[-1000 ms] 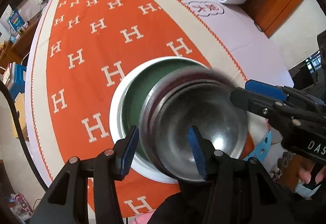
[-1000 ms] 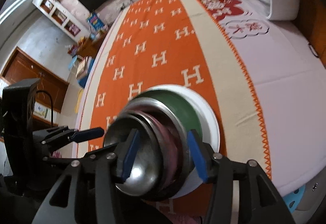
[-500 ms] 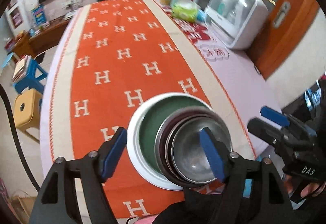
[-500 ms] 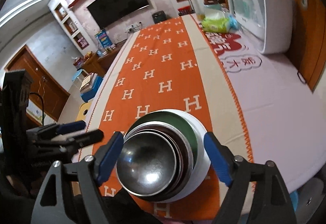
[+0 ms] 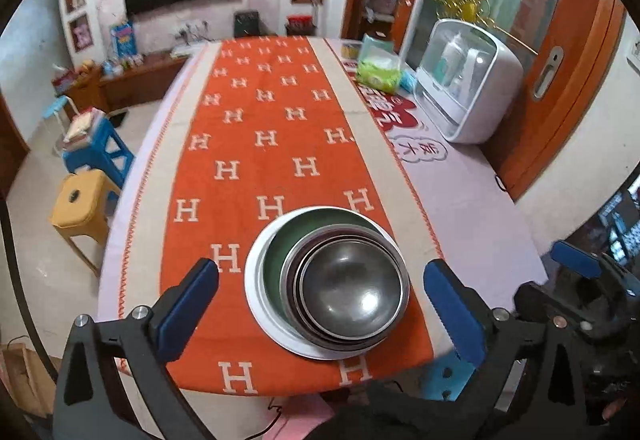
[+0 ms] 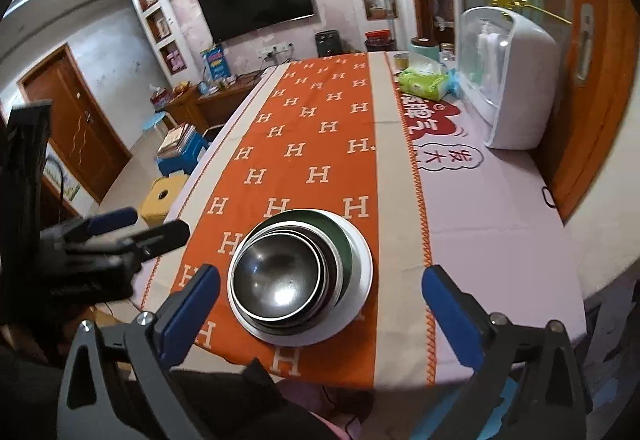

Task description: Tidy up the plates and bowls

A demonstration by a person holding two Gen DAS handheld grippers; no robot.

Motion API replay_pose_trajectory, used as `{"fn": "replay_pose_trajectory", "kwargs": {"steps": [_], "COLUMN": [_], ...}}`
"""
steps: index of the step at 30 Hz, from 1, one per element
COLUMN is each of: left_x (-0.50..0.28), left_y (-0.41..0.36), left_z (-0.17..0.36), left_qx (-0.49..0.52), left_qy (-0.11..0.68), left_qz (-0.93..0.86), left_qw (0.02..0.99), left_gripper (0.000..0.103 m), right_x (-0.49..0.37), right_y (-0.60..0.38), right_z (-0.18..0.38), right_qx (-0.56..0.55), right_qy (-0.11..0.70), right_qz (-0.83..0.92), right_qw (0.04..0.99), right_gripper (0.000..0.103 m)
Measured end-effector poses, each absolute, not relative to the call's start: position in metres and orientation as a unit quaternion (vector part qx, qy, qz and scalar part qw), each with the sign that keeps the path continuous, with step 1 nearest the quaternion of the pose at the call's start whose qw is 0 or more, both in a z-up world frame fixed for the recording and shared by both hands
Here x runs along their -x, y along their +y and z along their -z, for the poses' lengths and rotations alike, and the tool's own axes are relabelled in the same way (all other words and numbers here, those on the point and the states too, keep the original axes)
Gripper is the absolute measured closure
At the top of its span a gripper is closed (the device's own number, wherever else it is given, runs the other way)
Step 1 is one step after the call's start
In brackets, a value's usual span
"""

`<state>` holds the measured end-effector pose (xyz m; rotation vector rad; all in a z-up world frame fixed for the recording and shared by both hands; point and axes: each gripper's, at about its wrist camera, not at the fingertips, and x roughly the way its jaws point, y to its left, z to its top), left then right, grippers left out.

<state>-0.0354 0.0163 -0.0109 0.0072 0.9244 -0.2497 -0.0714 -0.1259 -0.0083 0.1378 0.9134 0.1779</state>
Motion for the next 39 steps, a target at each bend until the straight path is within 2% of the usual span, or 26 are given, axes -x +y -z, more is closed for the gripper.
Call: {"fn": "replay_pose_trajectory", "kwargs": {"steps": [6,11,22,39], "left_x": [0.065,0.082,0.088,0.092], "left_y": [0.004,0.002,0.006,0.009], "left_z": [0.013,0.016,0.026,0.019], "left_qx": [0.0,-0.006,-0.025,-0.025], "left_qy": [0.431,0.416,0.432,0.414], "left_qz": [0.082,0.044,0.01,0.004], "left_qw": [0.899,0.908,0.901,0.91], "left_gripper": [0.001,0.001,0.001,0.001], "right_x": [0.1,0.108,0.112,0.11], "right_y": [-0.128,-0.126,-0.118,-0.111], "right_z": [0.003,0.013,0.018,0.018], "right_qx": [-0.048,-0.049,-0.056,-0.049], "right_qy": [0.408,0.422,0.407,0.405], "right_qz": [-0.032,-0.037,-0.052,-0.06], "right_qw": [0.911,0.905,0.91,0.911], "right_gripper": [0.0,0.0,0.0,0.0]}}
